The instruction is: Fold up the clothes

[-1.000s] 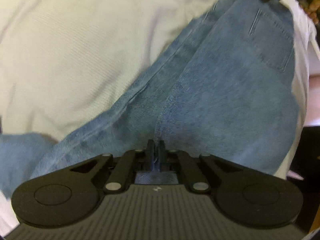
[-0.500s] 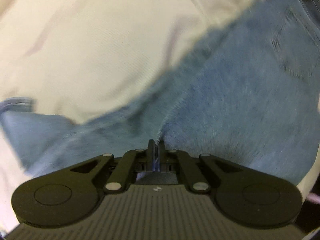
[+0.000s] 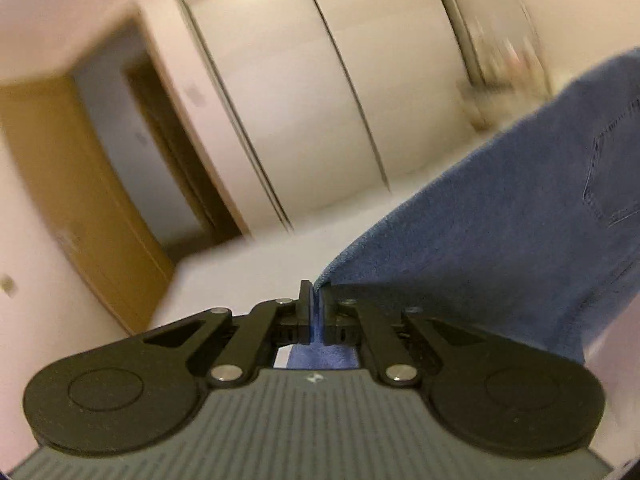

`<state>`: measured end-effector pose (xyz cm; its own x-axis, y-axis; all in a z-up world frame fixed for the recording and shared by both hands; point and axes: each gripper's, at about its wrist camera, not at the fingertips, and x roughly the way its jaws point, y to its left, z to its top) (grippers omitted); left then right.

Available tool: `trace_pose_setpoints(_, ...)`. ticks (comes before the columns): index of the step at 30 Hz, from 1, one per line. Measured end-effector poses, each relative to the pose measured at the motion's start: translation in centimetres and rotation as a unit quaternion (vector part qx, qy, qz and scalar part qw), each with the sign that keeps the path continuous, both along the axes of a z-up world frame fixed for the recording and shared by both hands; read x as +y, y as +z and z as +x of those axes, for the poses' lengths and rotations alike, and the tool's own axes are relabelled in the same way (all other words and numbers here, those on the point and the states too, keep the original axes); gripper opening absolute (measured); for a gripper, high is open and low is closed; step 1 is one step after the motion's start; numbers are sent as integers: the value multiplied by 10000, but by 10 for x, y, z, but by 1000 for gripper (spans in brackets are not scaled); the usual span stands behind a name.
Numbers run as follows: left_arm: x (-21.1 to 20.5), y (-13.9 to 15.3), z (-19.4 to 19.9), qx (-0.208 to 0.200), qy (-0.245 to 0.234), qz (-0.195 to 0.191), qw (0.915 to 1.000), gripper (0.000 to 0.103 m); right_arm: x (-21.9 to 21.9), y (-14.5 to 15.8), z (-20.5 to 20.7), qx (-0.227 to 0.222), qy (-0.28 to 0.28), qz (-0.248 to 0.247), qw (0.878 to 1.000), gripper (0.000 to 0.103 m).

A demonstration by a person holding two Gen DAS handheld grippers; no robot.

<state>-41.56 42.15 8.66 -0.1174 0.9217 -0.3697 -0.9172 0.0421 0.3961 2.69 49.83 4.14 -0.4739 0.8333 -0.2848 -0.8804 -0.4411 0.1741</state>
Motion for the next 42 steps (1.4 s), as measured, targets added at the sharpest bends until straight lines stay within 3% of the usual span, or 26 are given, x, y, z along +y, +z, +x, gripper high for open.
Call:
trace_pose_setpoints(3,-53,51,0,-69,-79,619,9980,2,-29,43,12,128,171,787,9967,15)
trace_pose_setpoints(6,-112,54,12,-62,-417,577,9974,2,-62,54,37,177,223,1037,9942,17)
trace_pose_setpoints(8,-147,26,23,-307,-606,29,9977,2,-88,30,61,153,279,742,9967,18)
trace_pose_setpoints(10,-176,-28,34,-611,-806,-960,9902,4,-114,-12,81,38,203,166,9996,22)
trace_pose_setpoints(12,-202,-94,47,-905,-857,-2179,9680,4,-145,-73,98,-326,9,-836,9960,24)
trace_pose_setpoints(13,-216,-130,55,-1017,-856,-2802,9507,4,-162,-103,104,-550,-126,-1367,9890,26)
trace_pose_setpoints(14,-230,-169,64,-1117,-897,-3513,9252,4,-181,-137,112,-825,-322,-1966,9765,26)
trace_pose_setpoints(15,-243,-199,70,-1087,-845,-3976,9071,4,-199,-170,120,-1066,-531,-2575,9589,28)
trace_pose_setpoints(17,-268,-252,80,-996,-717,-4751,8713,4,-228,-232,138,-1261,-1069,-3932,9045,30)
trace_pose_setpoints(18,-273,-264,80,-970,-577,-4894,8647,4,-244,-261,148,-1241,-1356,-4583,8696,31)
trace_pose_setpoints(19,-274,-272,78,-1016,-442,-4992,8593,5,-256,-278,153,-1133,-1512,-4932,8492,31)
trace_pose_setpoints(21,-262,-271,68,-1220,-85,-4863,8652,7,-269,-294,158,-618,-1623,-5188,8371,34)
trace_pose_setpoints(22,-254,-269,64,-1325,121,-4746,8701,7,-275,-301,159,-336,-1675,-5277,8321,44)
trace_pose_setpoints(24,-237,-264,51,-1547,524,-4481,8789,7,-279,-303,146,363,-1808,-5153,8370,55)
trace_pose_setpoints(27,-217,-259,31,-1816,994,-4141,8864,8,-272,-313,144,1406,-1996,-4971,8326,55)
trace_pose_setpoints(32,-184,-270,1,-2330,1399,-4015,8746,9,-241,-343,138,2607,-2520,-4727,8032,56)
trace_pose_setpoints(38,-163,-305,-21,-2836,1599,-4079,8530,18,-227,-393,139,3089,-3329,-4651,7599,57)
trace_pose_setpoints(40,-150,-318,-36,-3067,1721,-4035,8447,20,-224,-410,138,3518,-3557,-4534,7376,63)
trace_pose_setpoints(42,-134,-328,-60,-3302,1865,-3892,8395,24,-222,-420,135,3865,-3657,-4393,7238,63)
